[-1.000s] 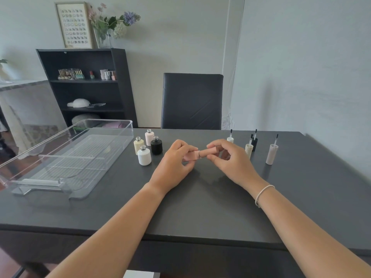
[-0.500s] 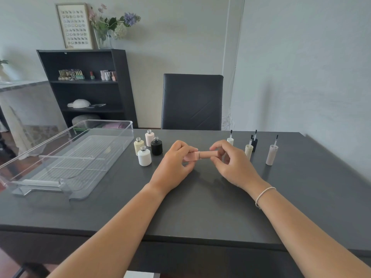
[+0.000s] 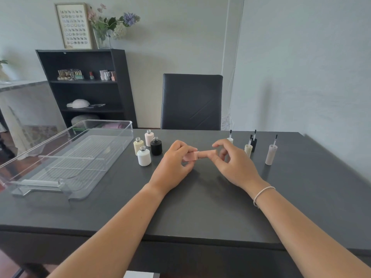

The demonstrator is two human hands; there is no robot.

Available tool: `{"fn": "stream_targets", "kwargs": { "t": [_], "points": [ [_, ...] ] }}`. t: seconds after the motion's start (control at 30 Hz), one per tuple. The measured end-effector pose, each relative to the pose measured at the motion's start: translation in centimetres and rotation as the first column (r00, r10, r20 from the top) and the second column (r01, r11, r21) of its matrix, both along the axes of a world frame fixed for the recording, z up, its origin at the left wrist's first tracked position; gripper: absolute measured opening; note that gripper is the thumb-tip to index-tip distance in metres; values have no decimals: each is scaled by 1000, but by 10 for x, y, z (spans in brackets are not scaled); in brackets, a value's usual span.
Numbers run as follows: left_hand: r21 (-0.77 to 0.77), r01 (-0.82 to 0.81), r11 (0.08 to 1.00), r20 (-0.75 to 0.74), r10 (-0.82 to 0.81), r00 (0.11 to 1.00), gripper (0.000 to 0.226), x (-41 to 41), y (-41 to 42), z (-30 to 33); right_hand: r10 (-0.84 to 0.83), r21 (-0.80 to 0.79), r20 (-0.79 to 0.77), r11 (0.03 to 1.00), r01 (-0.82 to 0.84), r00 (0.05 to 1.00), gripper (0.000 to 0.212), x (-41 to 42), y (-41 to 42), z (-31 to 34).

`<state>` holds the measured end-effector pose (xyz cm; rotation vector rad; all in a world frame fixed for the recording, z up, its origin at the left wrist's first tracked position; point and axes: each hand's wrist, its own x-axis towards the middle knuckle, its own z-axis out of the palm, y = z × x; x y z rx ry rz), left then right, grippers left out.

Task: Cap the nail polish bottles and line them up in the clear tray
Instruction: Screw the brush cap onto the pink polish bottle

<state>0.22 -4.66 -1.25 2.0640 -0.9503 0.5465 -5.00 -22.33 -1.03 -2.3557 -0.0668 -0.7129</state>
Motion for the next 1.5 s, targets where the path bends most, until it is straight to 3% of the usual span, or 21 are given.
{"fn": "stream_targets", "kwargs": {
  "t": [0.07, 0.17, 0.3, 0.43, 0.57, 0.7, 0.87, 1.03, 1.27, 1.5],
  "points": [
    [3, -1, 1000, -4, 1, 1000, 23, 0, 0, 0, 15, -35, 4, 999, -15, 1000, 14, 0, 1, 0],
    [0, -7, 1000, 3, 7, 1000, 23, -1, 1, 1, -35, -36, -9, 999, 35, 999, 38, 0, 2, 0],
    [9, -2, 1000, 1, 2, 1000, 24, 0, 1, 1, 14, -38, 33, 999, -12, 999, 16, -1, 2, 1],
    [5, -1, 1000, 9, 1, 1000, 24, -1, 1, 1, -40, -42, 20, 998, 41, 999, 32, -1, 2, 1],
    [8, 0, 1000, 6, 0, 1000, 23, 0, 0, 1, 29, -68, 52, 997, -25, 998, 14, -2, 3, 2],
    [9, -1, 1000, 9, 1, 1000, 24, 0, 0, 1, -47, -76, -10, 996, 46, 999, 39, -1, 2, 0],
    [4, 6, 1000, 7, -6, 1000, 23, 0, 0, 1, 56, -93, 17, 994, -54, 998, 8, -2, 3, 1],
    [3, 18, 1000, -3, -17, 1000, 23, 0, 0, 1, -16, -68, -11, 998, 15, 1000, 25, 1, 3, 0],
    [3, 24, 1000, -21, -24, 1000, 22, 1, 0, 1, 89, -23, 62, 996, -88, 994, 6, 1, 5, 1],
    [-19, 30, 999, -63, -31, 998, 23, 1, 0, 0, 50, -18, 75, 999, -49, 996, 17, 4, 7, 4]
  ]
}}
